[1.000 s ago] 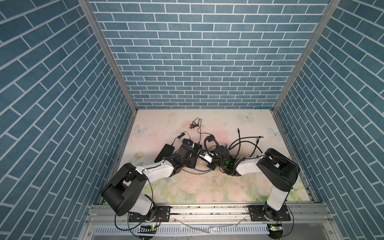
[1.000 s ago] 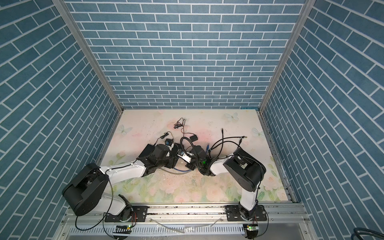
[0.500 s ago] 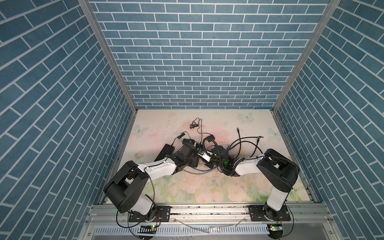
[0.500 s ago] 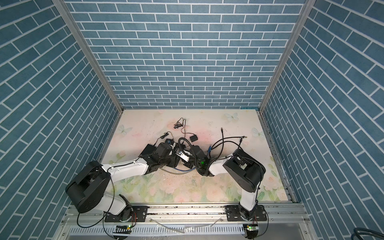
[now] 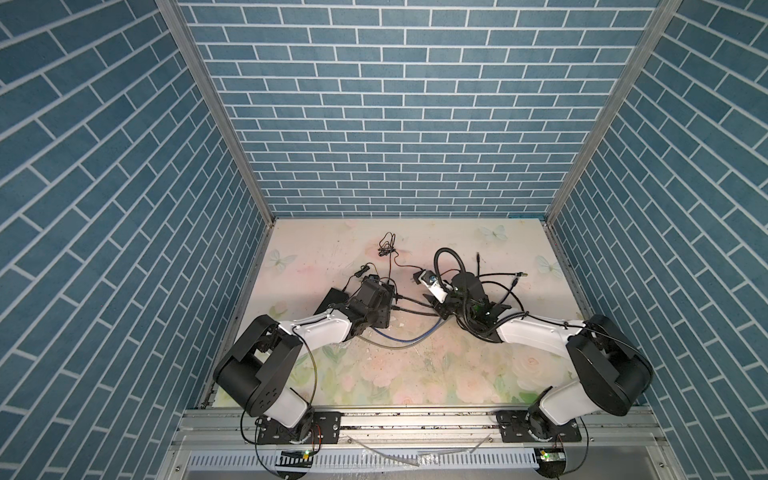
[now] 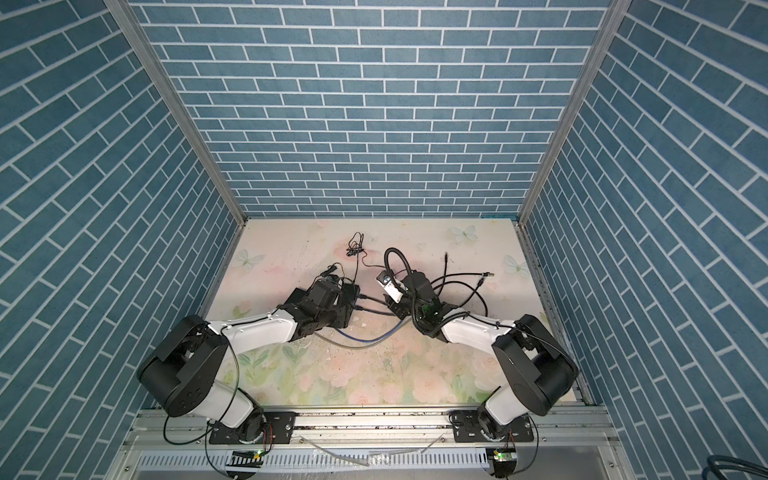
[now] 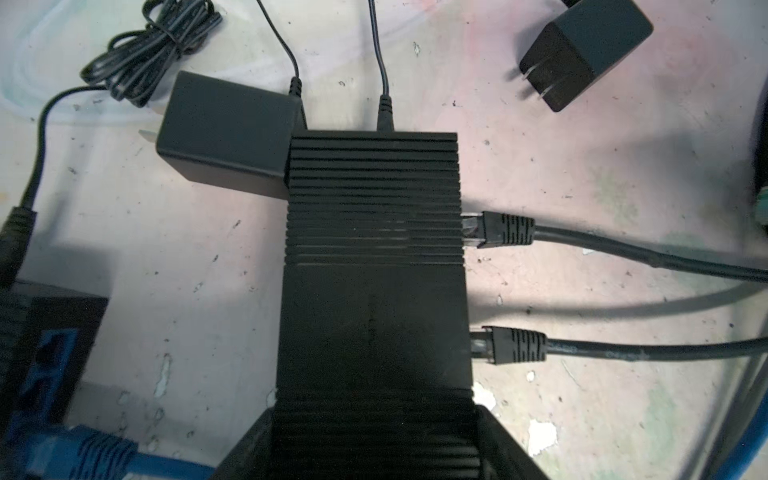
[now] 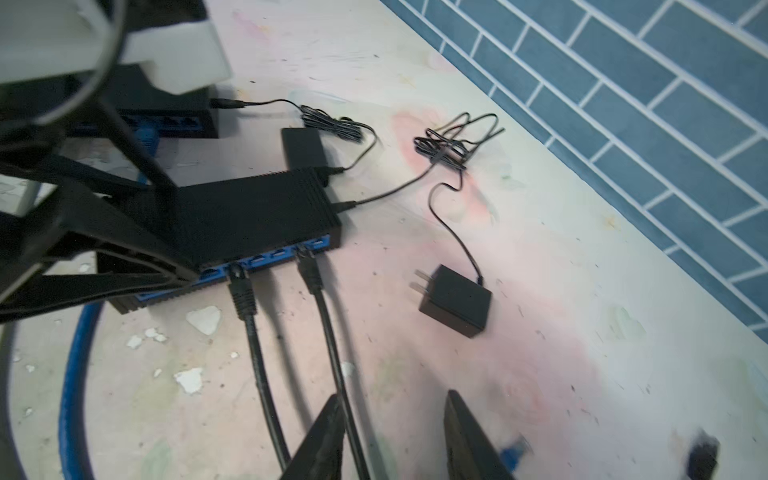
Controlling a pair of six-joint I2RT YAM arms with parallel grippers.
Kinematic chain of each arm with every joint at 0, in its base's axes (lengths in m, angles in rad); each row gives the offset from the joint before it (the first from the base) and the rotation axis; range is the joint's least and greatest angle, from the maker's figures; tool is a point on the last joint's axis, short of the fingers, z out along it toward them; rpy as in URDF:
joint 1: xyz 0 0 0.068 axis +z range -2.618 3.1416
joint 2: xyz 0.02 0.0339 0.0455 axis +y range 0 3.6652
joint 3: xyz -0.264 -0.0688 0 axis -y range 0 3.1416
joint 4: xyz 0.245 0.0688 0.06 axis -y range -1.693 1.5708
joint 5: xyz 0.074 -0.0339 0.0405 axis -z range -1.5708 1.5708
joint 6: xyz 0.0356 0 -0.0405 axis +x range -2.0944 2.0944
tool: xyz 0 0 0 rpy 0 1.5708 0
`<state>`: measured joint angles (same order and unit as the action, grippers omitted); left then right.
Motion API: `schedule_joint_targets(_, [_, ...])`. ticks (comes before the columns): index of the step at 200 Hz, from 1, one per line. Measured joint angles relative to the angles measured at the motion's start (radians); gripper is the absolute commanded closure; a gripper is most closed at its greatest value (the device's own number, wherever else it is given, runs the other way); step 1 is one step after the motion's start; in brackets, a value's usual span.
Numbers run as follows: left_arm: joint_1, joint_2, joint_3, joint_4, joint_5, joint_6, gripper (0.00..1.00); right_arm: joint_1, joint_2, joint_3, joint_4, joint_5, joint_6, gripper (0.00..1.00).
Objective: Insert the plug into the switch port
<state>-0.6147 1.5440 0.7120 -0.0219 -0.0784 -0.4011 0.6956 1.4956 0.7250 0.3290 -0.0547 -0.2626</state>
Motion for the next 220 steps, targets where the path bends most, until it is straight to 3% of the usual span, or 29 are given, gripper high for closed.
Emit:
schedule_joint_targets(32, [0.001, 0.000, -0.002, 0.006, 0.005, 0.008, 0.32, -0.089, -0.037, 0.004, -0.097, 0.000, 0.000, 0.60])
schedule_joint_targets(62, [0.001, -0.025, -0.021, 0.025, 0.016, 0.033, 0.23, -0.153, -0.031, 0.021, -0.184, 0.006, -0.064, 0.60])
schedule_joint_targets(81, [0.002, -0.060, -0.027, 0.033, 0.024, 0.058, 0.01, -0.192, -0.014, 0.045, -0.224, -0.005, -0.130, 0.61])
schedule_joint_targets(136, [0.002, -0.137, -0.027, 0.060, 0.046, 0.108, 0.00, -0.316, 0.064, 0.141, -0.332, -0.097, -0.335, 0.65])
schedule_joint_targets(187, [0.002, -0.143, -0.033, 0.108, 0.082, 0.124, 0.00, -0.339, 0.158, 0.164, -0.469, -0.224, -0.583, 0.65])
schedule_joint_targets(220, [0.002, -0.143, -0.033, 0.110, 0.098, 0.127, 0.00, -0.340, 0.224, 0.216, -0.510, -0.255, -0.660, 0.65])
